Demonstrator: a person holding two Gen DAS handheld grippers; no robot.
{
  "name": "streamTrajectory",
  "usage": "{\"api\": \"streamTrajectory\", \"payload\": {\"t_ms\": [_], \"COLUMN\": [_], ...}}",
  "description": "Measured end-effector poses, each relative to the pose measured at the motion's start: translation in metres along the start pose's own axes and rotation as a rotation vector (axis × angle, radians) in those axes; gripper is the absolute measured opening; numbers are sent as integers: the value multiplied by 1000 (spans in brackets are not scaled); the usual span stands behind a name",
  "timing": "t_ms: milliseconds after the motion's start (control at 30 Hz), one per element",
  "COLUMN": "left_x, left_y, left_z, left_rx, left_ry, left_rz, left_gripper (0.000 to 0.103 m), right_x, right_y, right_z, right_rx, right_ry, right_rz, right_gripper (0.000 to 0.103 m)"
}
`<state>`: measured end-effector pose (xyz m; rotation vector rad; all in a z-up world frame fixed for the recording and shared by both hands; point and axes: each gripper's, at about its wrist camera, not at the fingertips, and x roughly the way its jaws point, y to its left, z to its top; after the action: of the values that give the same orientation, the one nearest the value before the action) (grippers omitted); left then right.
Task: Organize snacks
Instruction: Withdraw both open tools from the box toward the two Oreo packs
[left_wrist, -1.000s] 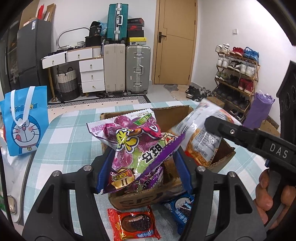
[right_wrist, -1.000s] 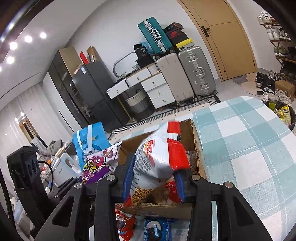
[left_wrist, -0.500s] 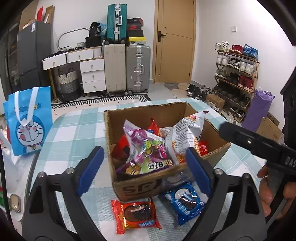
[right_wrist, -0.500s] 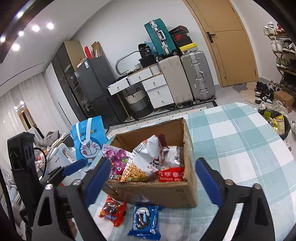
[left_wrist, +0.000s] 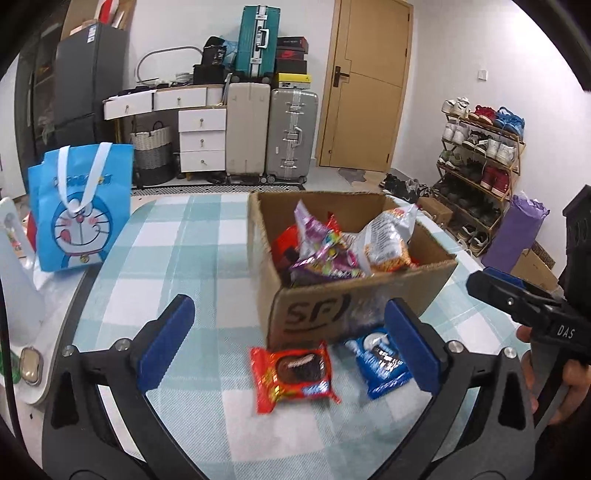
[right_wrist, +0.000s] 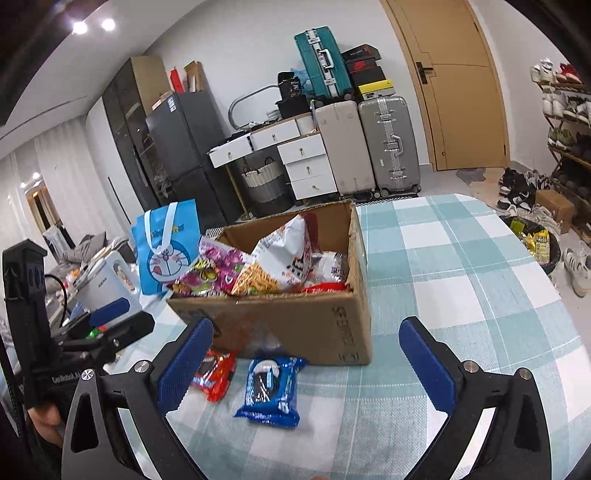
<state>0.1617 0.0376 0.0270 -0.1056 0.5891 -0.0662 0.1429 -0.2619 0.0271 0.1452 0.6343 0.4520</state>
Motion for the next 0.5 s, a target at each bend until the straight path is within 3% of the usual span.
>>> {"api": "streamTrajectory", "payload": {"t_ms": [300,500], "left_x": [-12,-4], "left_y": [22,19], "left_z": [-27,-31], "left_rx": [-40,-31], "left_ry": [17,29], "left_rz": [33,46], "left_gripper": [102,102], "right_x": [-2,5], "right_y": [17,19], "right_z": [-21,-26], "right_rx": [-121,-127], "right_ry": [-31,-32], "right_rz": [-56,-49], "right_gripper": [103,103]}}
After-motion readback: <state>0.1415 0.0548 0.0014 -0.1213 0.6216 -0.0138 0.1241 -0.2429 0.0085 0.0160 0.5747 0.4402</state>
